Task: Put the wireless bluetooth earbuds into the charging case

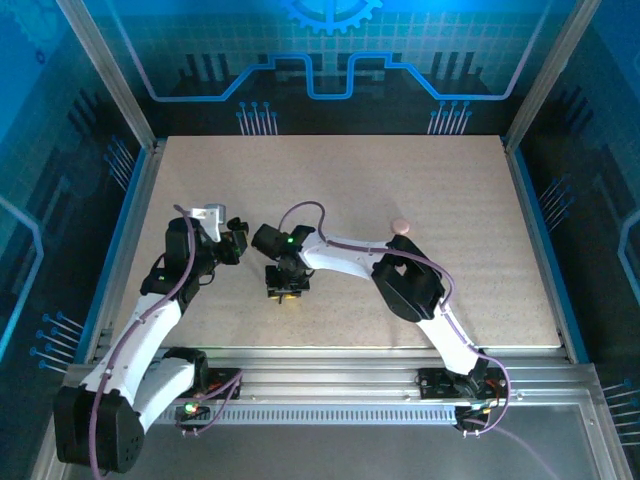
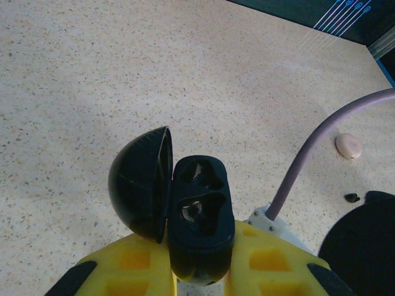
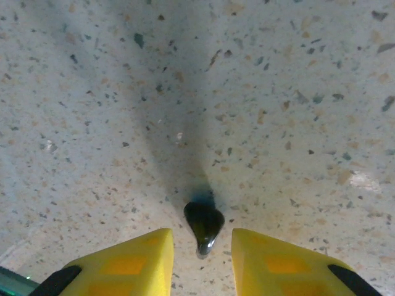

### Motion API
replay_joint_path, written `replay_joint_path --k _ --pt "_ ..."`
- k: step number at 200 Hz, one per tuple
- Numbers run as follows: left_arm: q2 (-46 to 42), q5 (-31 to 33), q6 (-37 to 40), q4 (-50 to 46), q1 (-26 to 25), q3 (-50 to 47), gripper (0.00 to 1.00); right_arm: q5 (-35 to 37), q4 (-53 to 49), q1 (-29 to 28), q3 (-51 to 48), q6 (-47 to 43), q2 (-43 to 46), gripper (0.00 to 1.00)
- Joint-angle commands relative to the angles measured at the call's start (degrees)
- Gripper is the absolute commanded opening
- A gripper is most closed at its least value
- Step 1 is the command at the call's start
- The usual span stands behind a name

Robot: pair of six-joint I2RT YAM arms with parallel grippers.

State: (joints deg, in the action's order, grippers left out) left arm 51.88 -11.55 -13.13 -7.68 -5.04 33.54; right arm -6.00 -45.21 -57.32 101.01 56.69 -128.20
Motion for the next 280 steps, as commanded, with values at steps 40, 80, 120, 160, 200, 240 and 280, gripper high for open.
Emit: replay_joint_path --k 40,80,120,160,200,240,280 --pt "-1.5 -0.9 0.5 2.1 0.6 -1.8 0.08 4.0 0.0 0.1 1.0 -1.2 -1.5 0.3" --pt "-1.5 -0.1 0.9 1.9 0.5 -1.5 0.09 5.6 0.3 0.2 1.1 -1.5 -1.9 0.27" --pt "-1.4 0.2 1.3 1.5 0.6 -1.5 0.09 4.9 1.2 -0.1 -0.6 -0.8 -1.2 0.22" --pt "-0.9 0.2 1.2 1.8 0.6 -1.5 0.09 6.0 2.4 0.1 -3.1 -0.4 1.6 0.19" --pt "0.5 -1.3 1.2 2.0 0.6 -1.4 0.09 7.8 7.0 0.5 -9.1 -1.0 6.9 0.19" --pt "1.9 -1.3 1.2 2.7 0.4 -0.9 0.08 8.5 12.5 1.9 -16.1 -2.8 11.8 0.19" --pt "2.4 -2.7 0.7 4.9 0.0 -1.4 0.08 9.0 17.7 3.7 -23.3 -5.2 16.9 0.19"
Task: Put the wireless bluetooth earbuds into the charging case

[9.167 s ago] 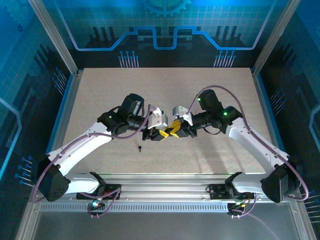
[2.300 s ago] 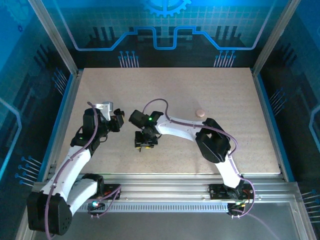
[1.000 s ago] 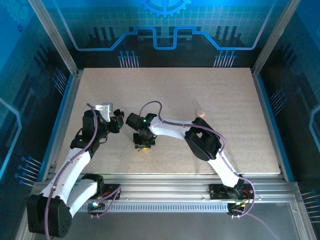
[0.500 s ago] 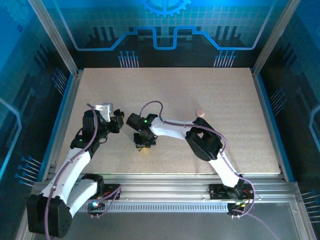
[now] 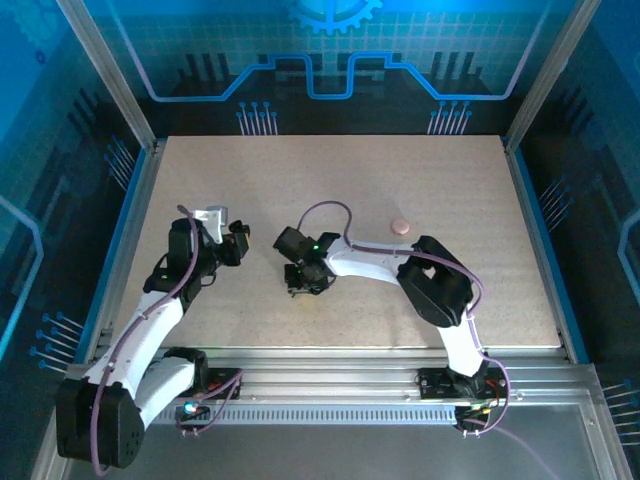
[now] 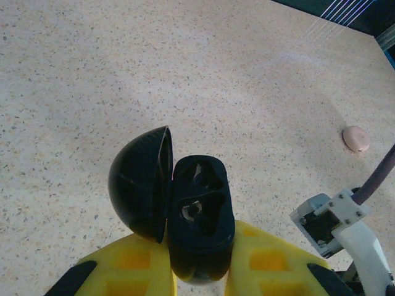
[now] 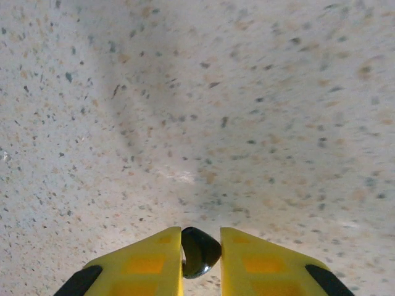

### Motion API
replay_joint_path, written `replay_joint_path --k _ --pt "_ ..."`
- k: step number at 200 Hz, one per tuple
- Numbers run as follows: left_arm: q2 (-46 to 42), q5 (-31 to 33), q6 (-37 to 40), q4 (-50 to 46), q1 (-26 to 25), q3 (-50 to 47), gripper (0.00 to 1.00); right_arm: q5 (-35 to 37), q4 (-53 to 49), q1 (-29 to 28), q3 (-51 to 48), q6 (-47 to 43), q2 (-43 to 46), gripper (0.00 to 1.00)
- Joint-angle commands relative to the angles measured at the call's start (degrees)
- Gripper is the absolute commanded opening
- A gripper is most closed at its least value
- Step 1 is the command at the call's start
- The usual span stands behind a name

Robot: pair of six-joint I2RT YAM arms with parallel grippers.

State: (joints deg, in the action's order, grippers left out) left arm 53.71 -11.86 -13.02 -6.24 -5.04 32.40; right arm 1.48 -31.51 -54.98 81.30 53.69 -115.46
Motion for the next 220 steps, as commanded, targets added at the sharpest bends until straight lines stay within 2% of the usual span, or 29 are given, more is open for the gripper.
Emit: replay_joint_path --k 1,74,167,220 --pt "0.6 -2.4 0.6 3.6 0.0 -0.3 0.08 1.5 4.1 1.5 -3.8 -2.2 4.3 0.19" --pt "6.5 -9.0 -0.4 6.8 -1.9 0.4 0.08 5.1 8.7 4.3 -14.9 -4.8 13.7 0.19" --pt "6.2 -7.9 4.3 4.0 -8.6 1.6 0.07 5.1 13.3 6.8 -22.1 -10.9 22.2 0.19" --pt "8.5 -7.9 4.5 13.6 -13.7 -3.6 0.07 1.4 20.2 10.5 -25.8 -18.5 25.3 0.19"
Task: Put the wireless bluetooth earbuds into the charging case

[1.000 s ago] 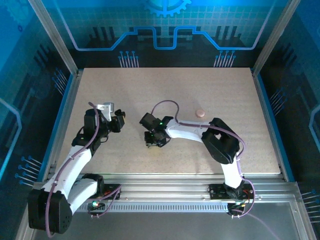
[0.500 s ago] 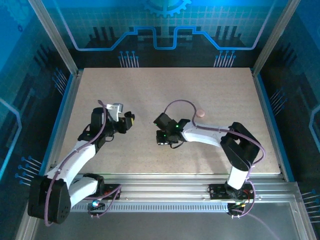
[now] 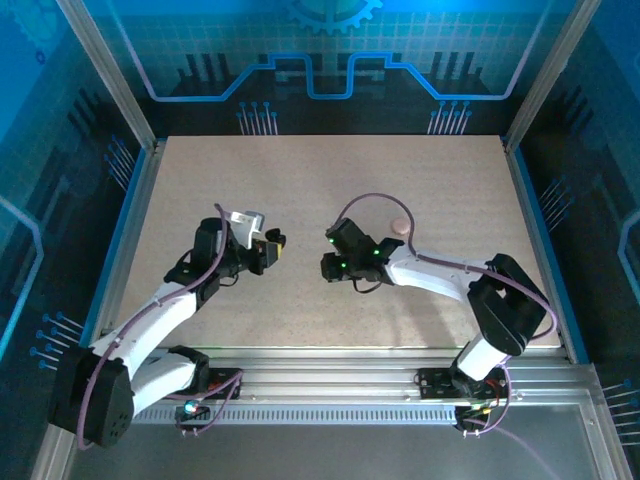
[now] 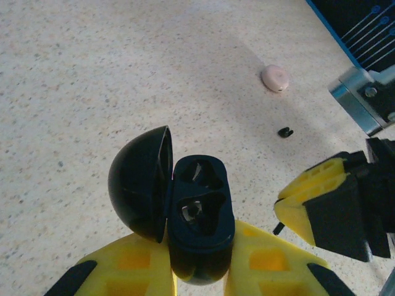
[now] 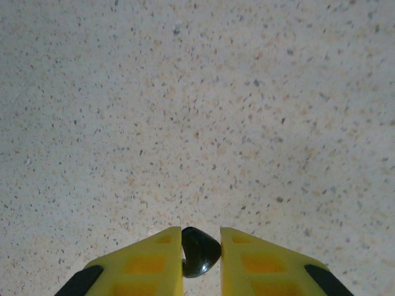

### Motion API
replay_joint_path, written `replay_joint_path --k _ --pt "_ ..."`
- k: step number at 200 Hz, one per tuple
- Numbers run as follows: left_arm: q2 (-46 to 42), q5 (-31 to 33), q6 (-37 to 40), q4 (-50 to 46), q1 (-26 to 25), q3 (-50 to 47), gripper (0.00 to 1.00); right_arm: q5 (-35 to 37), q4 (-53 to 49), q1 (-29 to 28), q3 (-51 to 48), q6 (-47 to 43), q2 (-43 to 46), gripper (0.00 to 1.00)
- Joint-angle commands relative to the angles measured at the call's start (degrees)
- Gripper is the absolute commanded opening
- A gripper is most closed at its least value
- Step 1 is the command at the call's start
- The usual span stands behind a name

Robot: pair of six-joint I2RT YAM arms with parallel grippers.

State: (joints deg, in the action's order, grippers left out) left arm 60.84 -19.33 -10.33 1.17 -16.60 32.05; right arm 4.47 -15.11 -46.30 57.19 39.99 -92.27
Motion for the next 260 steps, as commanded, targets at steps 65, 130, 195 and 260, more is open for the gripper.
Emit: replay_joint_path --k 65,130,195,260 --pt "2.0 -5.3 7.0 12.5 -4.8 -6.2 0.07 -1.9 13.0 3.2 -10.6 -12.5 12.9 0.19" --pt "3.0 -10.7 17.5 16.1 -8.6 -7.9 0.07 -7.5 16.0 6.2 -13.1 -22.4 21.5 0.2" --pt "7.9 -12.8 26.7 12.8 -12.8 -2.5 0.08 -20.1 16.6 7.8 -11.1 -33.7 22.5 0.19" --pt "7.7 -13.7 28.0 13.0 -12.9 -1.4 0.08 -21.2 15.0 6.3 -11.4 -40.8 24.7 0.2"
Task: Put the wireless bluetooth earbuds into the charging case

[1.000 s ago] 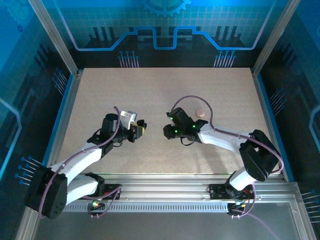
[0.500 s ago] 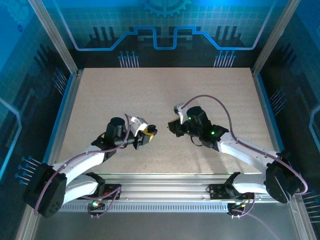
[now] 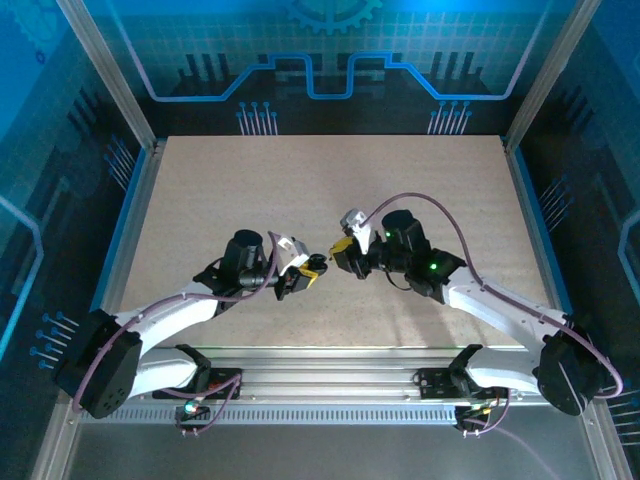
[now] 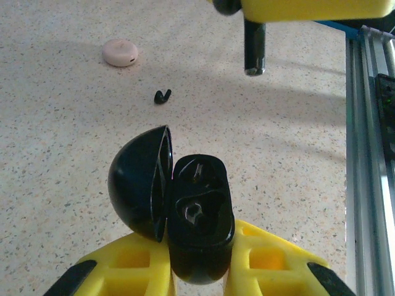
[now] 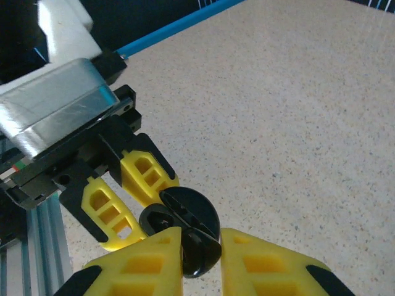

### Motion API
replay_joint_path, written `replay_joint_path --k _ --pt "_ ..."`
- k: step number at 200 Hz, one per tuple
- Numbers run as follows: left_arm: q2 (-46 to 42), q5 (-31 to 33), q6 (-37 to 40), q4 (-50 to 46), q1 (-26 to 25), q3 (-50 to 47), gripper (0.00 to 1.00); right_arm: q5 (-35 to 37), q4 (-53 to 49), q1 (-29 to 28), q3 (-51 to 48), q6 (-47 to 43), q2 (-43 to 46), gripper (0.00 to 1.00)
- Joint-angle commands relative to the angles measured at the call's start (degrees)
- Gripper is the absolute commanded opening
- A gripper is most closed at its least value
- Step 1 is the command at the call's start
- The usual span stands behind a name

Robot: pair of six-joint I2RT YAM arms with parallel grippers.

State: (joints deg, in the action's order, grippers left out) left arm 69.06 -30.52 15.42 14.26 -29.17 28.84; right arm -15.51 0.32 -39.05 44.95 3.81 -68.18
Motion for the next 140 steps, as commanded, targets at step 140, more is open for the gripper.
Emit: replay_joint_path --k 140 --pt "-4.1 -2.0 3.2 -1.1 -0.8 1.6 0.08 0.6 -0.3 -4.5 4.6 -8.8 -5.1 0.19"
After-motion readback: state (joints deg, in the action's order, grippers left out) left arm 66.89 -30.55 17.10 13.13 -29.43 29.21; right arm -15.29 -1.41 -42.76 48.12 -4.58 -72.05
